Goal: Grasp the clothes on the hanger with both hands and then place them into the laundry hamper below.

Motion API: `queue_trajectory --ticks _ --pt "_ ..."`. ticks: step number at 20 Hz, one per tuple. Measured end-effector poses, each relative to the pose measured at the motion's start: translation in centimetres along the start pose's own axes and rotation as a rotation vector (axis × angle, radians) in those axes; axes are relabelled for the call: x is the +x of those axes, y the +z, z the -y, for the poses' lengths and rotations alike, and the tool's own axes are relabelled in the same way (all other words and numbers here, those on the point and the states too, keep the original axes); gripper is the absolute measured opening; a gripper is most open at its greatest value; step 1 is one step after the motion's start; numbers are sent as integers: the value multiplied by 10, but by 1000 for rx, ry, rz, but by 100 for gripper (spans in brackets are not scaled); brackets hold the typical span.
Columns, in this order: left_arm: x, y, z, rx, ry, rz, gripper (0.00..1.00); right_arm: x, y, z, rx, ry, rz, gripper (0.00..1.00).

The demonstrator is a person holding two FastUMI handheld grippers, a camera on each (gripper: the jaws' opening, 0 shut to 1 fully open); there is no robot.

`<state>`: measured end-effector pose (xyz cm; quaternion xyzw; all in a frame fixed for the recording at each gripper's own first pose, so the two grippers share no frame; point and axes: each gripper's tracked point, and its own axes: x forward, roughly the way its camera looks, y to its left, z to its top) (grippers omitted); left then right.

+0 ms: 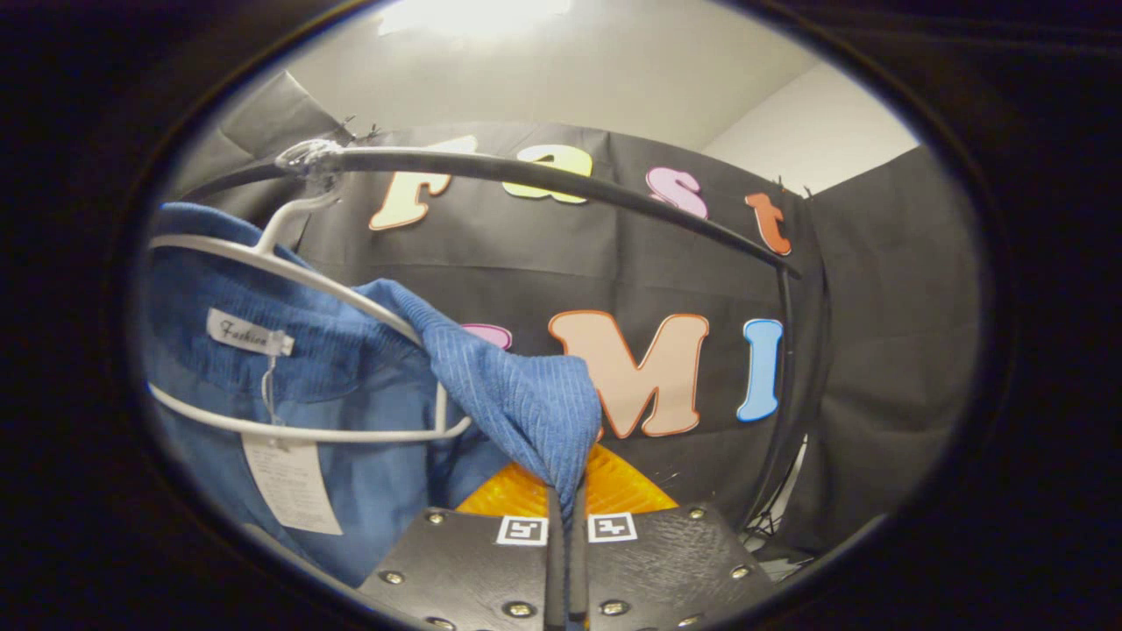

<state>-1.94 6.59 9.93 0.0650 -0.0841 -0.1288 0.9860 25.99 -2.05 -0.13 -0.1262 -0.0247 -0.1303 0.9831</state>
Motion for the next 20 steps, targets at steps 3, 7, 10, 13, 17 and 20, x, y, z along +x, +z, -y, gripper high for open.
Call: queue_trajectory --ticks 3,7,10,13,17,20 --pt "2 8 -18 65 63 25 0 11 6 2 9 4 1 2" --pt "0 12 -49 68 134 26 0 40 0 -2 10 16 -20 7" --pt "-2 2 -77 53 191 22 0 62 -6 -13 43 56 -42 3" --pt "-1 -18 -88 54 216 -16 0 83 -18 -19 64 64 -72 2" --pt "7 -40 -93 71 226 -38 0 106 -19 -11 62 13 -49 2" --pt "18 -52 -90 38 206 -44 0 118 -18 -5 39 -25 -20 2"
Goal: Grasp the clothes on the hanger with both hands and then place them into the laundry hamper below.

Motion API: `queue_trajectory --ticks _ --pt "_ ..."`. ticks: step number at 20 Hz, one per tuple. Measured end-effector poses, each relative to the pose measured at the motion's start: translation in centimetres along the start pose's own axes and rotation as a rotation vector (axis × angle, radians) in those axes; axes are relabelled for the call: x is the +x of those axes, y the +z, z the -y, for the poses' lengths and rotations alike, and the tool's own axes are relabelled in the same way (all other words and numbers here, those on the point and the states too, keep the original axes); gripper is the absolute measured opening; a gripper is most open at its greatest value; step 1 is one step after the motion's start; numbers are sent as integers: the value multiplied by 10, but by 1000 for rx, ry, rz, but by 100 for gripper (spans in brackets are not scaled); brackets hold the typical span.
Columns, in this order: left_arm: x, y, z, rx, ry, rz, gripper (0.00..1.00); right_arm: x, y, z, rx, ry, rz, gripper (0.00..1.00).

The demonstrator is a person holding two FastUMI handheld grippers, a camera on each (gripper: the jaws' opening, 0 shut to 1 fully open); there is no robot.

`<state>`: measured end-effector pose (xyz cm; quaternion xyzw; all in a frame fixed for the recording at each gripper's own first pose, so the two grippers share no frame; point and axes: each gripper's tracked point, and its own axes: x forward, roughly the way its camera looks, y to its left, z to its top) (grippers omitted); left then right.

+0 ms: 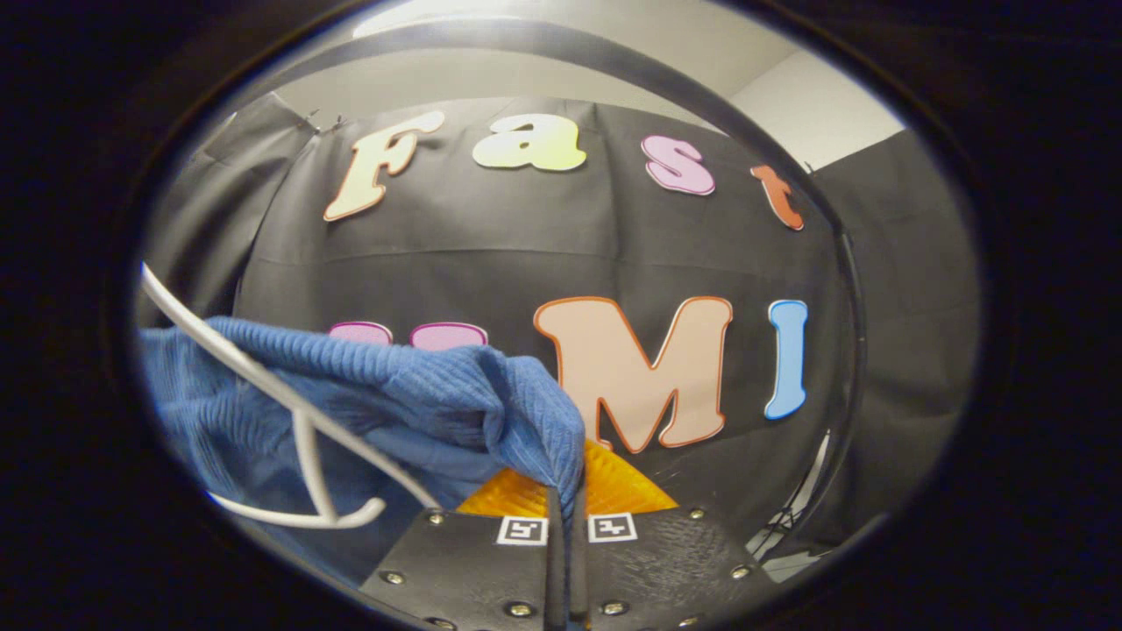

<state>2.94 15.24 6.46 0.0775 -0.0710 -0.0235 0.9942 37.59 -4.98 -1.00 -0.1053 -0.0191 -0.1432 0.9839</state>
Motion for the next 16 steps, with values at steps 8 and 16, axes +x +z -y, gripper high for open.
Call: queue_trajectory --ticks 8,16 --pt "11 -61 22 -65 -35 -65 0 -15 -70 -15 -26 9 -118 2" --pt "7 -54 21 -68 24 -6 0 -75 -107 -31 33 88 -220 3"
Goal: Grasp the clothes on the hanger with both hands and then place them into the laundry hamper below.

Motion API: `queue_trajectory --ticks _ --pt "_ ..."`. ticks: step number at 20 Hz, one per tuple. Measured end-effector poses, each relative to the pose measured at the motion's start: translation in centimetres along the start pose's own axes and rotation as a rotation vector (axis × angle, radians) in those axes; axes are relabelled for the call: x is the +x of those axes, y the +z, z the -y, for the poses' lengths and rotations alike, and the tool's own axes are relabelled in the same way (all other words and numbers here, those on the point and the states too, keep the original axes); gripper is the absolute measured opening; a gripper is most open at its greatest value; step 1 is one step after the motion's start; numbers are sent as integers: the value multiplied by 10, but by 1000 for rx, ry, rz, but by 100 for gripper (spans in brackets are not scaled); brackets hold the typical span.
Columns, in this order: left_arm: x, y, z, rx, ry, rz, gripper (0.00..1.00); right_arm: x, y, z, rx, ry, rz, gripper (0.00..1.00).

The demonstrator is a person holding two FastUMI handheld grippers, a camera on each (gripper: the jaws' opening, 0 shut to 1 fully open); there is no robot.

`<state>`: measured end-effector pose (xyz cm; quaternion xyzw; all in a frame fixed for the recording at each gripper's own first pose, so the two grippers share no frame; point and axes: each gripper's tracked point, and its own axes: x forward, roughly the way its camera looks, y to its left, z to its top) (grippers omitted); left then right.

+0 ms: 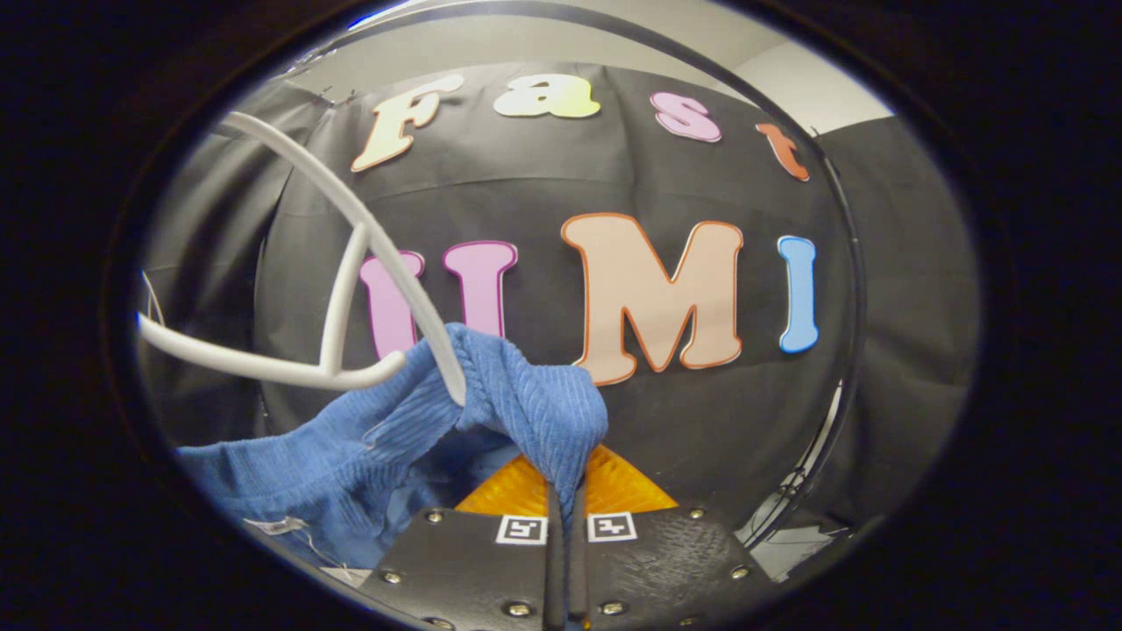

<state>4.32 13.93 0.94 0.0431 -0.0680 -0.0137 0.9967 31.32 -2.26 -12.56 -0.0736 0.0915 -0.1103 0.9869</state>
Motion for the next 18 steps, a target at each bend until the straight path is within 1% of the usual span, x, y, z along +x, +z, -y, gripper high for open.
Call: queue_trajectory --ticks 3,6,7,8,9,10,11,13,14,15,18 --pt "-1 -5 14 -1 -11 -6 0 -23 -13 -15 23 61 -16 3" --pt "2 -12 25 -3 -22 -18 0 -43 -18 -26 57 102 -24 3" --pt "4 -13 28 -15 -24 -24 0 -48 -19 -29 64 113 -27 7" --pt "6 -16 32 -24 -32 -32 0 -53 -19 -29 64 119 -27 3" --pt "9 -18 35 -33 -34 -40 0 -56 -21 -31 64 128 -29 3" --pt "10 -21 40 -40 -40 -51 0 -60 -25 -32 57 134 -34 7" --pt "12 -23 46 -43 -50 -60 0 -63 -30 -31 58 135 -39 2" --pt "18 -28 57 -47 -59 -73 0 -64 -33 -31 62 146 -49 3" --pt "21 -30 65 -45 -68 -77 0 -65 -33 -31 68 150 -50 0" --pt "23 -31 71 -42 -72 -75 0 -68 -32 -32 81 157 -49 3" --pt "30 -30 89 -37 -87 -62 0 -71 -29 -35 106 184 -42 2"
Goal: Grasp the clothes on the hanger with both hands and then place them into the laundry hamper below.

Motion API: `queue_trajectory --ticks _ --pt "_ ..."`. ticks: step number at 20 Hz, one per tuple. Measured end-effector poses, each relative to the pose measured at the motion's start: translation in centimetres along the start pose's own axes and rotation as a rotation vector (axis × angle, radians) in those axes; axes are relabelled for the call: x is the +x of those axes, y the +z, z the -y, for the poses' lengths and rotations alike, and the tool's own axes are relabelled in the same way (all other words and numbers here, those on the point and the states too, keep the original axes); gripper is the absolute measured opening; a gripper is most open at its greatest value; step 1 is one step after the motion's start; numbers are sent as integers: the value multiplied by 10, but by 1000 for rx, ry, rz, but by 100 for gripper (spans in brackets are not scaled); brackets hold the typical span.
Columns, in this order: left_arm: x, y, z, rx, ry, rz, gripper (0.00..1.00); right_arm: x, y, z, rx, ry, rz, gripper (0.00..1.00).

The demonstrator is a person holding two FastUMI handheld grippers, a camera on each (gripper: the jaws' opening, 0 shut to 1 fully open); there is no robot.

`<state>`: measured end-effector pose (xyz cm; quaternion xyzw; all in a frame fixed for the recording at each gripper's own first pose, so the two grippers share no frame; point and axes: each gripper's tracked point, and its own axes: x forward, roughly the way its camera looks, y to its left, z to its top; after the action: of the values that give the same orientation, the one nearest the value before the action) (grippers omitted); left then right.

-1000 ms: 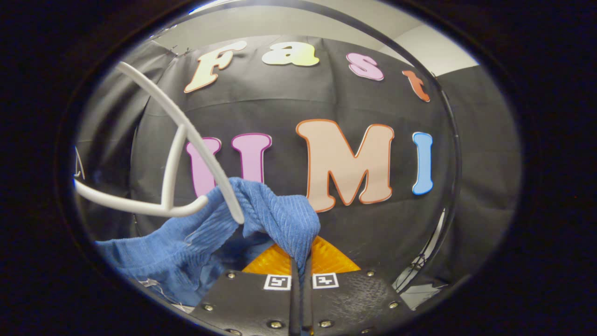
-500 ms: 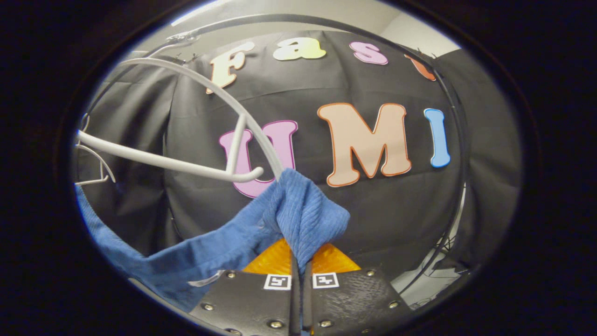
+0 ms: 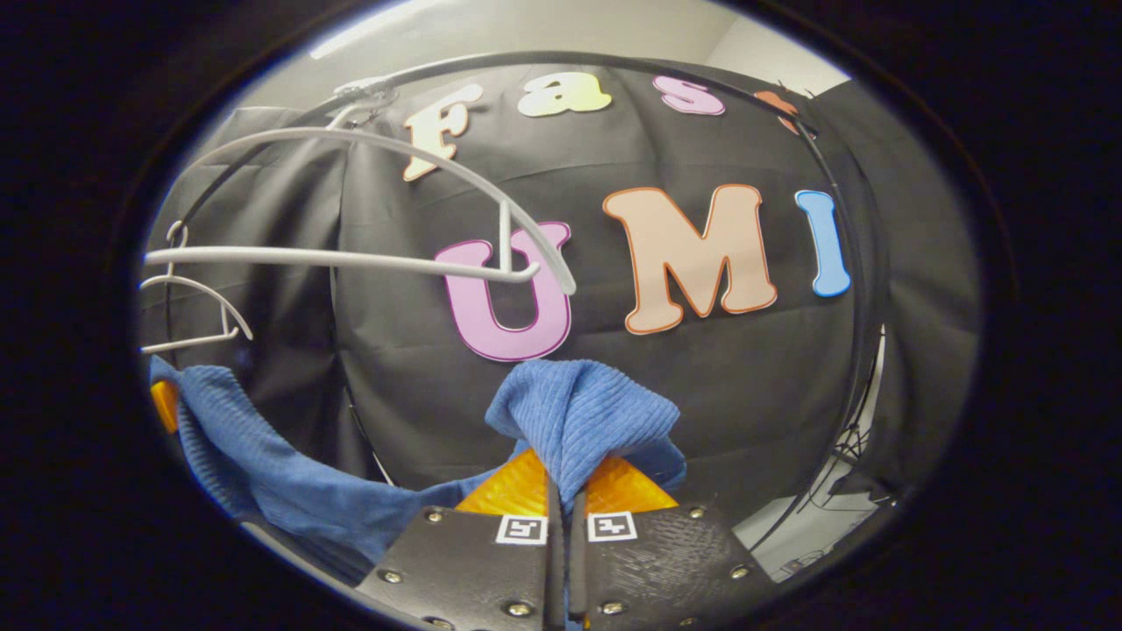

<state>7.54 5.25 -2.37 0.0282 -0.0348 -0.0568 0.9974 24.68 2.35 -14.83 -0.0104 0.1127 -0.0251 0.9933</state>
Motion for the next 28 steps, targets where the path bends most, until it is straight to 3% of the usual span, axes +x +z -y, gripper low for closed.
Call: queue_trajectory --ticks 4,5,6,11,14,18,23,28 --pt "16 9 27 -28 -47 34 0 -10 15 -7 24 73 17 2" --pt "19 12 34 -42 -62 43 0 -22 22 -8 25 82 28 7" --pt "21 16 41 -51 -74 53 0 -28 28 -7 18 90 45 3" --pt "37 34 76 -55 -125 108 1 -36 49 18 68 83 89 7" --pt "43 43 95 -64 -159 138 1 -31 61 36 113 69 99 2" --pt "53 44 97 -65 -142 171 1 -34 67 39 107 79 104 3" --pt "61 19 91 -40 -97 170 1 -30 45 31 89 102 90 3" --pt "66 -39 84 -40 -71 66 1 -14 -10 32 119 115 13 3"
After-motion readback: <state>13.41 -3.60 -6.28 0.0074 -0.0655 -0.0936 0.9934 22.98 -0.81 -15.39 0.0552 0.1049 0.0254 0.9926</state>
